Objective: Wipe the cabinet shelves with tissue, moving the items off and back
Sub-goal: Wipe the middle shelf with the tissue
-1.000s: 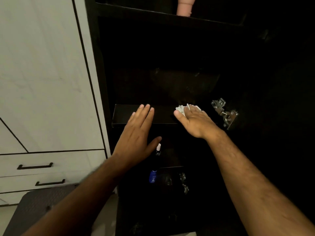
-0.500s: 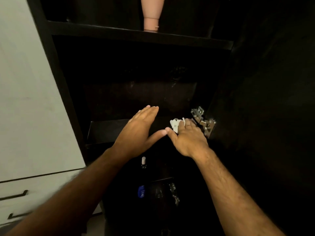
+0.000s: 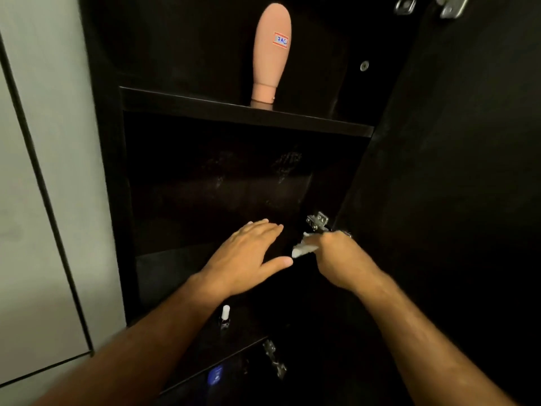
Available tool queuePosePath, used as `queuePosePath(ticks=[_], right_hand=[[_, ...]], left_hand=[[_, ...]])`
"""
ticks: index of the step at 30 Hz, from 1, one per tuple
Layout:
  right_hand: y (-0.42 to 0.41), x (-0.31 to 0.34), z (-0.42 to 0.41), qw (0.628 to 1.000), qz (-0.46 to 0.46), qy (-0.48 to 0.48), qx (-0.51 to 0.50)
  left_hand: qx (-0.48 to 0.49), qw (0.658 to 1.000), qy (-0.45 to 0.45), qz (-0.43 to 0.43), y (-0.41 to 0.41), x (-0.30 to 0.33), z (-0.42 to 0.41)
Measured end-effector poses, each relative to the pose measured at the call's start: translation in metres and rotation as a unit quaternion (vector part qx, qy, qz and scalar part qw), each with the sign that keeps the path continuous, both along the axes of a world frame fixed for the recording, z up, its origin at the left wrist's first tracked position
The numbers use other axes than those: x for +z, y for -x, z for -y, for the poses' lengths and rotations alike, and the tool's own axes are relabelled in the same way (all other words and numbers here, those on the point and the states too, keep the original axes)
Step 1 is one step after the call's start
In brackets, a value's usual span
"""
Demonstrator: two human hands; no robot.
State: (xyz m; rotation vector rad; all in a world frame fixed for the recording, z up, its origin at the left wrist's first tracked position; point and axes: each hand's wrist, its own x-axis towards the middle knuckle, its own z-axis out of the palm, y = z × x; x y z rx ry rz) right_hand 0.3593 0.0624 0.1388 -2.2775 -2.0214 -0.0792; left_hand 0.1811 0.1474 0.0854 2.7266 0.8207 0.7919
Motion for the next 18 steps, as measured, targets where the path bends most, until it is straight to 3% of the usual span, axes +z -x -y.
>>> queuePosePath(ticks=[5,9,18], right_hand=[[-0.001,0.054,-0.038,0.973,0.185,-0.137,-0.022],[-0.005,0.037,-0.065,0.934,0.332,-0.086,-0.104],[0.001,-0.013,-0.083,0.924,0.35,-0.004,-0.156]], left_hand=[[-0.016,0.999,0.025,-0.019,0.005,-0.011,-0.002],[-0.02,0.998,0.051,-0.018,0.006,-0.012,-0.005],[-0.024,0.995,0.084,-0.038,0.006,-0.011,-0.004]])
